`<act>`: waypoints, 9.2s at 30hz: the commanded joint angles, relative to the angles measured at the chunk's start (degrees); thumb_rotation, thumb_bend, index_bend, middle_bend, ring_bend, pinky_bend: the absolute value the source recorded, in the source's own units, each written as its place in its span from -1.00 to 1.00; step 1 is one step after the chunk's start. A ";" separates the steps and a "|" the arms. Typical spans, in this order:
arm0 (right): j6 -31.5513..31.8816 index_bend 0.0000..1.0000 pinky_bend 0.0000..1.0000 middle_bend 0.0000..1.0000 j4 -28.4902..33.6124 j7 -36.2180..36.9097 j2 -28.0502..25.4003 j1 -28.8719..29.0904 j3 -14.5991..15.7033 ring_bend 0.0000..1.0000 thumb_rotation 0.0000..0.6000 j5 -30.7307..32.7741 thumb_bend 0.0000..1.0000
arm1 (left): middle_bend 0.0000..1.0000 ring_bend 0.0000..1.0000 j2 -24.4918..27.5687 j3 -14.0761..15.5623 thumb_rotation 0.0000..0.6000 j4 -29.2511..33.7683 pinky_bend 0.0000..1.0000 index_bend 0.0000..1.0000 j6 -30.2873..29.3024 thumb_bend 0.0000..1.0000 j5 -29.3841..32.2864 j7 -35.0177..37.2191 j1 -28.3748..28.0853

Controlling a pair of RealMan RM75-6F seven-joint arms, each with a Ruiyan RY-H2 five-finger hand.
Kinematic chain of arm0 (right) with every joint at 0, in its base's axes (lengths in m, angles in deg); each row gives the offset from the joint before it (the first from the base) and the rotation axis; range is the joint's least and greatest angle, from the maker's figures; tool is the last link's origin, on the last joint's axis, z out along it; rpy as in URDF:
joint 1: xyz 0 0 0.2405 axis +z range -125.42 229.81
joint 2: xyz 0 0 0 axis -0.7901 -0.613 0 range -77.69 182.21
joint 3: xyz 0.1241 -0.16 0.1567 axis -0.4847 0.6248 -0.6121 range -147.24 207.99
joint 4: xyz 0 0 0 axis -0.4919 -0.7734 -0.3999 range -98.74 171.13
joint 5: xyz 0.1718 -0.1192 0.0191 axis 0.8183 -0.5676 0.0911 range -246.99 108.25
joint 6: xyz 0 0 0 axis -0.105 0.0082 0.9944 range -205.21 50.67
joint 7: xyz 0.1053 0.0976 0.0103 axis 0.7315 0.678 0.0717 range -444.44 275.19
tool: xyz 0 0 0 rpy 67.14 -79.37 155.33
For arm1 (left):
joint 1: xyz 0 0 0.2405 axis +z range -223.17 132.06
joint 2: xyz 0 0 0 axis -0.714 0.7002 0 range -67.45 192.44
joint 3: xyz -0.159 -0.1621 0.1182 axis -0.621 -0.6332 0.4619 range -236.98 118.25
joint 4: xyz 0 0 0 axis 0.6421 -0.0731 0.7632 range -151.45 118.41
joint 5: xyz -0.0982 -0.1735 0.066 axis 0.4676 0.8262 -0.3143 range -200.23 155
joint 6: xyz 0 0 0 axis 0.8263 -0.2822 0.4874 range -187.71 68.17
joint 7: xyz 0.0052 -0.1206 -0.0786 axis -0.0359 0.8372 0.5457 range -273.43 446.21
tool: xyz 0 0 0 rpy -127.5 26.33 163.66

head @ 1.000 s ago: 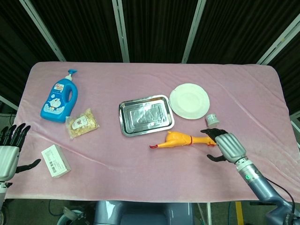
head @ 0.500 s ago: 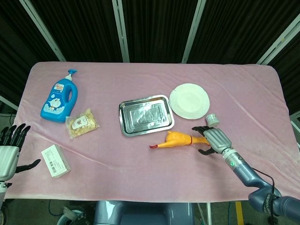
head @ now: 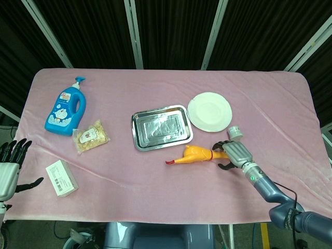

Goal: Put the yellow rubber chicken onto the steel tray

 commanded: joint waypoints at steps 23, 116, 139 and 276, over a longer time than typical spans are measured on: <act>1.02 -0.01 0.00 -0.12 -6.79 3.41 6.54 1.66 0.20 -0.14 1.00 -0.65 -0.31 | -0.92 -1.00 -0.15 0.79 1.00 -1.53 -1.00 -0.92 -0.92 -1.00 0.35 2.48 1.47; 3.97 0.86 0.69 0.46 21.75 23.73 -6.15 4.63 -3.10 0.47 1.00 0.18 0.35 | -0.59 -0.75 -33.28 -12.88 1.00 12.92 -0.88 -0.51 17.84 -0.74 20.41 -32.37 -34.83; 3.58 0.88 0.69 0.46 21.30 23.65 -5.90 4.43 -3.12 0.47 1.00 1.07 0.35 | 0.45 0.22 -36.74 -12.58 1.00 9.29 -0.22 0.44 15.33 -0.10 19.32 -28.86 -36.83; 3.75 0.90 0.69 0.46 18.30 26.27 -5.80 2.59 -3.28 0.47 1.00 1.41 0.42 | -0.94 -1.00 -30.44 -9.25 1.00 13.45 -0.52 -1.00 11.57 -1.00 17.79 -24.07 -34.50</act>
